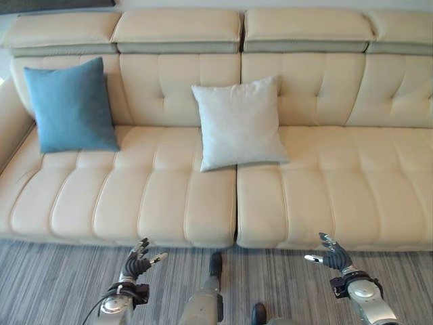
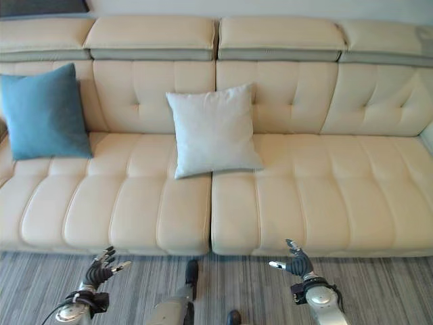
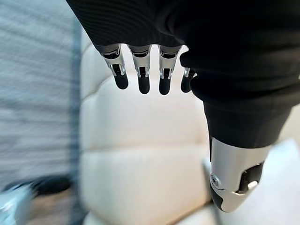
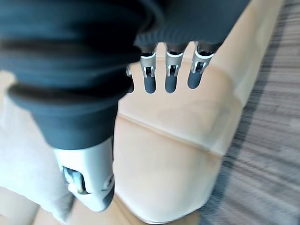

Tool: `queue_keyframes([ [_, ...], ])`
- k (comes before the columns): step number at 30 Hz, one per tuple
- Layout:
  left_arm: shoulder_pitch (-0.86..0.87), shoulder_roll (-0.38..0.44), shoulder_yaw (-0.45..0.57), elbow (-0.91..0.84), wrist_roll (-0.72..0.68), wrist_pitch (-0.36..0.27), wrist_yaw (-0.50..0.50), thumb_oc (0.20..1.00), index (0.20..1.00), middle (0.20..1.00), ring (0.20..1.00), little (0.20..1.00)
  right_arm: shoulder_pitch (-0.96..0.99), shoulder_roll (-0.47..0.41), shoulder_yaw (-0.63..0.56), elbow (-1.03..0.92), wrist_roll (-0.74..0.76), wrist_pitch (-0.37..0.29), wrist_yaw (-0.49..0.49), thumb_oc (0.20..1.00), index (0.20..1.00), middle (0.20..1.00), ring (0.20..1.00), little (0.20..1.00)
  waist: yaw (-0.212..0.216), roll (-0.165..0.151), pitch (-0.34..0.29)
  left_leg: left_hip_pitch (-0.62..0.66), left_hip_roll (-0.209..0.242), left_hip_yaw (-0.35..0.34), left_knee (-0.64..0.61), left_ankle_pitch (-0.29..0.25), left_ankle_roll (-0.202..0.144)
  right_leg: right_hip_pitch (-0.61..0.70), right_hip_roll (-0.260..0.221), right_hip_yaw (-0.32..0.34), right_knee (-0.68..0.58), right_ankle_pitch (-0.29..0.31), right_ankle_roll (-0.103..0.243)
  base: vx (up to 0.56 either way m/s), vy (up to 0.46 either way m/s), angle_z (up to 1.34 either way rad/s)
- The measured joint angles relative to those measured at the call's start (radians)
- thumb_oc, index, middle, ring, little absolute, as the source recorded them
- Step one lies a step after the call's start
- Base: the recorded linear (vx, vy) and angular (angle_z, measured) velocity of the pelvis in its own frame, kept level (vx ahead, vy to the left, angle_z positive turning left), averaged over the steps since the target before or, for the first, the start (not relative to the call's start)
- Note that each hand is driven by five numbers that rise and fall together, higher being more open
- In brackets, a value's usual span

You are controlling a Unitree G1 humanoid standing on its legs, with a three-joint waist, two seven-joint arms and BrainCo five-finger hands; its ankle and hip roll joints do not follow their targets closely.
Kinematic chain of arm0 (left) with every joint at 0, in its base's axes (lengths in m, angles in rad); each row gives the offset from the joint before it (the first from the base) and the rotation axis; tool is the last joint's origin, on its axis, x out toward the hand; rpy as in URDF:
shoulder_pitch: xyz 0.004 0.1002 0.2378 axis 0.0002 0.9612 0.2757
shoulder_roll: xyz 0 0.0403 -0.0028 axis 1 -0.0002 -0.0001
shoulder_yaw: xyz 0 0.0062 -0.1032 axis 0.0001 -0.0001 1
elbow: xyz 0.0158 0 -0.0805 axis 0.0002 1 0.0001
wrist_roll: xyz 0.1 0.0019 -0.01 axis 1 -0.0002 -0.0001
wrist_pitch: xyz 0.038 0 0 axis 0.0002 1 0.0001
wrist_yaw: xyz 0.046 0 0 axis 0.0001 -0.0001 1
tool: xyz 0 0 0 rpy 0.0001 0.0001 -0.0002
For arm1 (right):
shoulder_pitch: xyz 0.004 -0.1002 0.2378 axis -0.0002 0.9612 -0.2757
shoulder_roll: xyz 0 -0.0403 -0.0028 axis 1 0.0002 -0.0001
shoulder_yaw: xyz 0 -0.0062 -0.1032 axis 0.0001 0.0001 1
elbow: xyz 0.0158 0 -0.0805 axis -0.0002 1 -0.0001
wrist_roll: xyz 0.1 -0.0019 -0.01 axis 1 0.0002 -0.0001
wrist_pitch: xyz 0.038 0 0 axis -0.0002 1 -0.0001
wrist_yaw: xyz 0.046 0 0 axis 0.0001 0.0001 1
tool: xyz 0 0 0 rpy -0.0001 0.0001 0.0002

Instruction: Pick up all the scattered cushions and arrange them neatly on the sofa.

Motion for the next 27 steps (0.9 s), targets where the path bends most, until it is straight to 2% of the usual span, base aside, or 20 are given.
queue_keyframes([
  [1,0.005,0.004,0.001,0.005,0.0,0.001,0.0,1.0,1.0,1.0,1.0,1.0,0.006,-0.005,-0.006,-0.017,0.001,0.001,-0.001,1.0,1.0,1.0,1.0,1.0,-0.013,-0.045,-0.002,-0.007,-0.053,-0.023,0.091,-0.023,0.013,-0.009,-0.044,0.002,-0.057,0.043,-0.012,-0.3,-0.039,0.32],
  [2,-0.001,-0.001,0.001,0.008,0.0,0.0,-0.001,1.0,1.0,1.0,1.0,1.0,0.009,-0.014,-0.018,-0.016,0.001,0.003,-0.002,1.0,1.0,1.0,1.0,1.0,-0.029,-0.043,-0.001,0.017,-0.049,-0.031,0.103,-0.03,0.016,-0.011,-0.042,-0.001,-0.08,0.073,-0.008,-0.25,-0.028,0.17],
  [3,-0.001,-0.004,0.005,0.009,0.0,-0.001,-0.001,1.0,1.0,1.0,1.0,1.0,0.007,-0.016,-0.032,-0.016,0.001,0.014,0.0,1.0,1.0,1.0,1.0,1.0,-0.035,-0.036,0.003,0.08,-0.041,-0.064,0.116,-0.07,0.016,-0.011,-0.037,0.0,-0.106,0.116,-0.002,-0.13,-0.004,0.01],
  [5,-0.002,-0.01,0.003,0.01,0.0,-0.001,-0.005,1.0,1.0,1.0,1.0,1.0,0.001,-0.029,-0.032,-0.031,0.001,0.014,0.005,1.0,1.0,1.0,1.0,1.0,-0.056,-0.033,0.006,0.17,-0.052,-0.091,0.105,-0.107,0.031,-0.014,-0.035,0.007,-0.126,0.129,0.015,-0.06,0.007,0.05],
  [7,-0.005,-0.019,0.003,0.009,0.0,-0.001,-0.007,1.0,1.0,1.0,1.0,1.0,-0.006,-0.035,-0.034,-0.033,0.001,0.014,0.005,1.0,1.0,1.0,1.0,1.0,-0.066,-0.018,0.003,0.231,-0.053,-0.111,0.066,-0.107,0.038,-0.03,-0.027,0.01,-0.129,0.146,0.025,0.02,0.02,-0.02],
  [8,-0.005,-0.025,0.002,0.008,0.0,-0.001,-0.008,1.0,1.0,1.0,1.0,1.0,-0.009,-0.035,-0.034,-0.033,0.001,0.014,0.006,1.0,1.0,1.0,1.0,1.0,-0.069,-0.009,0.005,0.261,-0.054,-0.137,0.026,-0.117,0.055,-0.03,-0.018,0.015,-0.145,0.164,0.033,0.05,0.034,-0.13],
  [10,-0.008,-0.034,0.0,0.008,0.0,-0.001,-0.014,1.0,1.0,1.0,1.0,1.0,-0.011,-0.033,-0.033,-0.033,0.001,0.014,0.007,1.0,1.0,1.0,1.0,1.0,-0.068,-0.002,0.008,0.27,-0.045,-0.14,0.0,-0.131,0.08,-0.031,-0.009,0.02,-0.169,0.188,0.04,0.05,0.053,-0.21],
  [13,-0.001,-0.031,-0.009,-0.003,0.001,0.001,-0.019,1.0,1.0,1.0,1.0,1.0,-0.003,-0.029,-0.034,-0.033,0.005,0.012,0.009,1.0,1.0,1.0,1.0,1.0,-0.063,-0.014,0.008,0.283,-0.069,-0.102,-0.007,-0.133,0.114,-0.041,-0.032,0.059,-0.174,0.201,0.055,0.05,0.087,-0.3],
  [15,0.002,-0.028,-0.008,-0.012,0.001,0.003,-0.02,1.0,1.0,1.0,1.0,1.0,0.003,-0.026,-0.033,-0.035,0.021,0.012,0.01,1.0,1.0,1.0,1.0,1.0,-0.065,-0.014,0.004,0.286,-0.082,-0.084,-0.009,-0.131,0.118,-0.052,-0.044,0.07,-0.174,0.204,0.062,0.07,0.134,-0.34],
  [16,0.003,-0.02,-0.009,-0.028,0.001,0.005,-0.02,1.0,1.0,1.0,1.0,1.0,0.009,-0.023,-0.033,-0.04,0.024,0.012,0.011,1.0,1.0,1.0,1.0,1.0,-0.064,-0.017,0.002,0.288,-0.093,-0.07,-0.01,-0.132,0.119,-0.06,-0.051,0.095,-0.174,0.213,0.075,0.05,0.144,-0.48],
  [18,0.006,-0.004,-0.023,-0.066,0.008,0.006,-0.021,1.0,1.0,1.0,1.0,1.0,0.023,-0.015,-0.035,-0.054,0.044,0.012,0.015,1.0,1.0,1.0,1.0,1.0,-0.067,-0.02,0.001,0.296,-0.107,-0.032,-0.015,-0.13,0.139,-0.069,-0.057,0.148,-0.173,0.23,0.099,0.02,0.07,-0.58],
  [19,0.009,-0.003,-0.026,-0.068,0.009,0.006,-0.023,1.0,1.0,1.0,1.0,1.0,0.019,-0.013,-0.033,-0.054,0.051,0.013,0.015,1.0,1.0,1.0,1.0,1.0,-0.064,-0.018,-0.001,0.301,-0.103,-0.016,-0.016,-0.126,0.145,-0.063,-0.059,0.147,-0.174,0.23,0.099,0.02,0.093,-0.59],
  [21,-0.005,0.001,-0.037,-0.068,0.012,0.007,-0.024,1.0,1.0,1.0,1.0,1.0,0.029,0.006,-0.033,-0.054,0.072,0.013,0.016,1.0,1.0,1.0,1.0,1.0,-0.099,-0.03,-0.013,0.31,-0.118,0.011,-0.01,-0.129,0.159,-0.069,-0.066,0.16,-0.172,0.24,0.115,0.02,0.106,-0.42],
  [23,-0.009,0.011,-0.048,-0.084,0.019,0.01,-0.029,1.0,1.0,1.0,1.0,1.0,0.036,0.026,-0.031,-0.054,0.08,0.015,0.015,1.0,1.0,1.0,1.0,1.0,-0.11,-0.053,-0.024,0.316,-0.128,0.064,-0.006,-0.131,0.17,-0.091,-0.062,0.203,-0.158,0.243,0.122,-0.01,0.081,-0.64],
  [24,0.001,0.016,-0.048,-0.094,0.019,0.012,-0.028,1.0,1.0,1.0,1.0,1.0,0.017,0.037,-0.031,-0.054,0.08,0.015,0.014,1.0,1.0,1.0,1.0,1.0,-0.103,-0.059,-0.026,0.316,-0.117,0.103,-0.003,-0.133,0.176,-0.105,-0.06,0.224,-0.146,0.238,0.123,-0.02,0.046,-1.14],
  [25,-0.004,0.017,-0.047,-0.098,0.019,0.016,-0.029,1.0,1.0,1.0,1.0,1.0,0.006,0.044,-0.029,-0.055,0.079,0.014,0.013,1.0,1.0,1.0,1.0,1.0,-0.093,-0.057,-0.027,0.318,-0.105,0.156,0.0,-0.14,0.184,-0.12,-0.058,0.21,-0.146,0.197,0.144,-0.01,0.014,-1.14],
  [27,-0.003,0.019,-0.043,-0.098,0.019,0.019,-0.026,1.0,1.0,1.0,1.0,1.0,-0.019,0.054,-0.03,-0.059,0.079,0.015,0.011,1.0,1.0,1.0,1.0,1.0,-0.074,-0.049,-0.023,0.32,-0.077,0.226,0.003,-0.146,0.189,-0.159,-0.059,0.147,-0.058,0.165,0.142,-0.01,-0.016,-1.11],
])
